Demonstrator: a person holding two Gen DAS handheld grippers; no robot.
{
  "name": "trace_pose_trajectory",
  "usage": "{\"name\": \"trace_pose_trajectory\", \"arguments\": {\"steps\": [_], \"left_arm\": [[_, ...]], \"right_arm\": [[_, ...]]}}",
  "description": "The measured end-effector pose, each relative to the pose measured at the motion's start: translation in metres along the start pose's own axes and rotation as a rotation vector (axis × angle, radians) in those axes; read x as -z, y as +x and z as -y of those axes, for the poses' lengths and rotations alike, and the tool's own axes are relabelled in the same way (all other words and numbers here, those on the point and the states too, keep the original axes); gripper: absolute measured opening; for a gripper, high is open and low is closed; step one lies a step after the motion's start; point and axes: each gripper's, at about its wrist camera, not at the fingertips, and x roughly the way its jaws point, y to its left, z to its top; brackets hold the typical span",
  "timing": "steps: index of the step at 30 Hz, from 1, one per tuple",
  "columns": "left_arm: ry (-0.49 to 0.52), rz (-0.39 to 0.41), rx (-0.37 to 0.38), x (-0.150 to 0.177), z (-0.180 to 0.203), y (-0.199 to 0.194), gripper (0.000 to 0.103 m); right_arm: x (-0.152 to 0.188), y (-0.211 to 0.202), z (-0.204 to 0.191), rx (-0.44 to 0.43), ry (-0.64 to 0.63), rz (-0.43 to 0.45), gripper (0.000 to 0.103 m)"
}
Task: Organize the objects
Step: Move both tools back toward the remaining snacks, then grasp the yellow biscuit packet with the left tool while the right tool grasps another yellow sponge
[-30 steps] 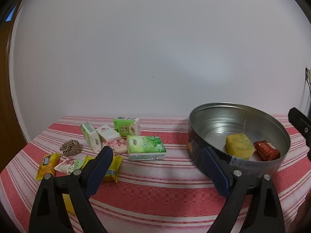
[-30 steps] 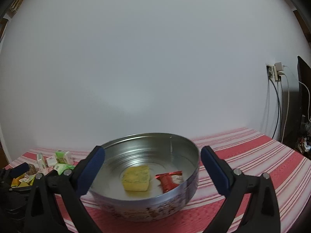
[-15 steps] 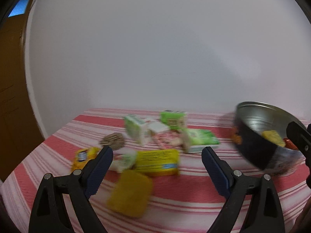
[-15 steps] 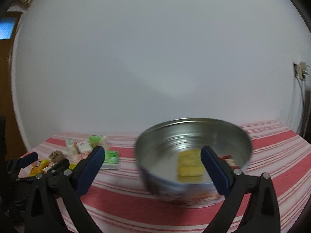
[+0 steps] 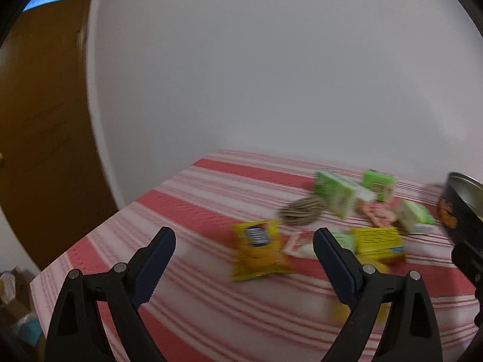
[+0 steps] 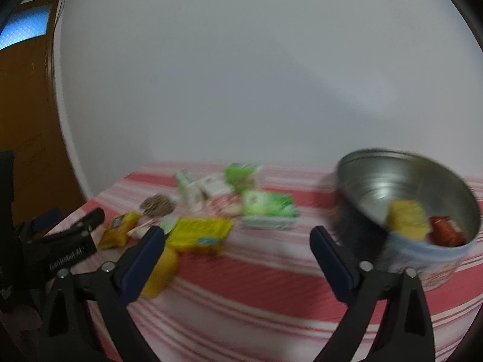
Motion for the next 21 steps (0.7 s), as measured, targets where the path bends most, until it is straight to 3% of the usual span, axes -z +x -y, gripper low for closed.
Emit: {"name": "trace_pose_trajectory", "arguments": {"steps": [12,17,18,19,21], "left_arm": [[-0.016,-0.104,-0.07,-0.001,-0.041,0.027,0.094],[-0.02,-0.138,-0.047,-0.004,-0.036,0.033,0.094],[-0.015,-0.145,-0.038,-0.004,-0.032,0.035,0.094],[-0.008,-0.152,-0.032,-0.005,-0.028,0.038,0.094],[0.007,-0.171,-0.028,-0.007,-0.019,0.046,0.094]], "right_arm": [[0.008,0.064,-0.066,-0.074,-0.04,-0.26,0.091],[0.018,0.102,-0.08,-0.081,-0.038,-0.42,0.069],[0.018,0.104,-0.079,-0.087,-0.03,-0.425,0.067],[0.017,0.101,-0.079,-0.093,-0.029,-0.415,0.058],[0.017,0.099,-0.078,-0.112,-0.035,-0.411,0.057]]}}
